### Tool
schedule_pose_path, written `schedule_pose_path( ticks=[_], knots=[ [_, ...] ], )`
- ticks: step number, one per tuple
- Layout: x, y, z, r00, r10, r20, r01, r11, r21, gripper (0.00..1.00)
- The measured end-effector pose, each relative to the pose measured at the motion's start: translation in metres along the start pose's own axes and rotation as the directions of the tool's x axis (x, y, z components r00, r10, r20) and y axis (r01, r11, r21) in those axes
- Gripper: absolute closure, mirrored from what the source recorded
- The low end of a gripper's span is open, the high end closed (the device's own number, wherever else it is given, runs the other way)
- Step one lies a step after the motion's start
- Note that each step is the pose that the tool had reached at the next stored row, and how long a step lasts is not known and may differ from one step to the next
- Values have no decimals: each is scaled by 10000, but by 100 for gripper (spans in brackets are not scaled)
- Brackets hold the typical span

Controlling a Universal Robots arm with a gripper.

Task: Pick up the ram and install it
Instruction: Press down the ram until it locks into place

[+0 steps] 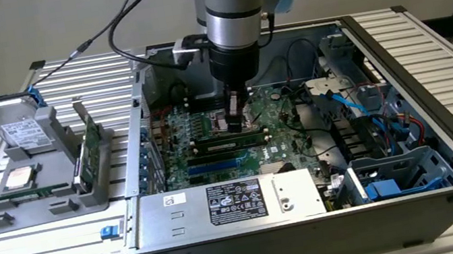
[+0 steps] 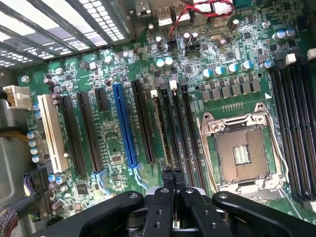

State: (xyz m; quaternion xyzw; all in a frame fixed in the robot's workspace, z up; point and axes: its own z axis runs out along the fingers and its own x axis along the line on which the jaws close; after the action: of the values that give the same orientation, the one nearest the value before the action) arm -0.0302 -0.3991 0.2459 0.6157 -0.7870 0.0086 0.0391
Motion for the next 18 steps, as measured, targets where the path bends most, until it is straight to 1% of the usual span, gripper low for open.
schedule_pose_path(
  ticks=[5, 9, 13, 15, 18],
  knots=[
    [0, 0, 0, 9978, 663, 28, -663, 9978, -29, 90],
    [0, 0, 0, 9921, 1256, 44, -1256, 9921, -74, 90],
    [0, -1, 1, 9824, 1869, 59, -1869, 9823, -121, 90],
    [0, -1, 0, 9759, 2182, 64, -2181, 9758, -146, 90],
    [0, 0, 1, 9641, 2655, 72, -2653, 9640, -185, 90]
  ],
)
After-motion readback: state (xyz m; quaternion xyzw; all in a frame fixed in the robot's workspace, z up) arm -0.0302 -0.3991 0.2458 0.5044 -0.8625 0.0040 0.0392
